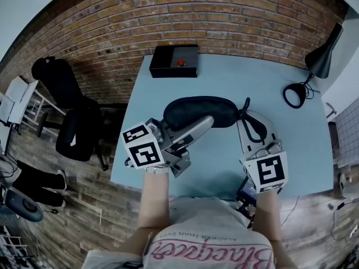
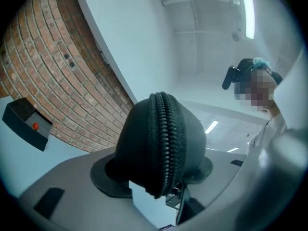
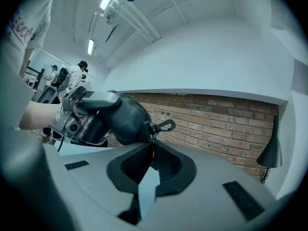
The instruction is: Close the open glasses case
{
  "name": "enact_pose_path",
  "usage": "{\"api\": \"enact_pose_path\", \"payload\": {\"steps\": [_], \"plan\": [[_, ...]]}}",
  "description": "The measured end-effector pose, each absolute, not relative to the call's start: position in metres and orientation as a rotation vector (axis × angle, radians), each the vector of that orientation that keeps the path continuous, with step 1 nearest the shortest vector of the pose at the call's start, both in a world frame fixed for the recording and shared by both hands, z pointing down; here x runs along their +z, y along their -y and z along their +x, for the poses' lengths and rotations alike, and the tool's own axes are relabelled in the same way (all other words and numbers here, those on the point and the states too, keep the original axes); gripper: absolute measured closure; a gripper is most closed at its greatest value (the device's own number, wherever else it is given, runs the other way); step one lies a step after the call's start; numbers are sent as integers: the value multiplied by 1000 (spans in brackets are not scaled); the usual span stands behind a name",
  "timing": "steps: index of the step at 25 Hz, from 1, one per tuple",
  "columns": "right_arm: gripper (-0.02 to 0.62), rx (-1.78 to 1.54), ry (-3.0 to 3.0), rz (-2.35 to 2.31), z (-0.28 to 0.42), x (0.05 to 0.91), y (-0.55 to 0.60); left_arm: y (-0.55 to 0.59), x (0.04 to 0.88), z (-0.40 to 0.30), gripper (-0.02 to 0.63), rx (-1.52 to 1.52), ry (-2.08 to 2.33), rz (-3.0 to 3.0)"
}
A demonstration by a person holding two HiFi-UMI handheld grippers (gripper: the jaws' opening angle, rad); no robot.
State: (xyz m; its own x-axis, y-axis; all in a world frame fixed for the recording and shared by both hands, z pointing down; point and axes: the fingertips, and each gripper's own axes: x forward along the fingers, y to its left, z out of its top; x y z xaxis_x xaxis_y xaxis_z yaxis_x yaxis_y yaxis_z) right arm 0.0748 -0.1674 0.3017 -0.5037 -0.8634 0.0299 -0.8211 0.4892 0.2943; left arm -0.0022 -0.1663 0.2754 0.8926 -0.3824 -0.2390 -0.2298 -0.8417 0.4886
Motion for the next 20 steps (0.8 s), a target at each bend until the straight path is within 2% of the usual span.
{"api": "enact_pose_path", "payload": {"steps": [20], "plan": [[572,-717,2343,1156,69,323,154,145,286,1,351,-48,434,2909]]}}
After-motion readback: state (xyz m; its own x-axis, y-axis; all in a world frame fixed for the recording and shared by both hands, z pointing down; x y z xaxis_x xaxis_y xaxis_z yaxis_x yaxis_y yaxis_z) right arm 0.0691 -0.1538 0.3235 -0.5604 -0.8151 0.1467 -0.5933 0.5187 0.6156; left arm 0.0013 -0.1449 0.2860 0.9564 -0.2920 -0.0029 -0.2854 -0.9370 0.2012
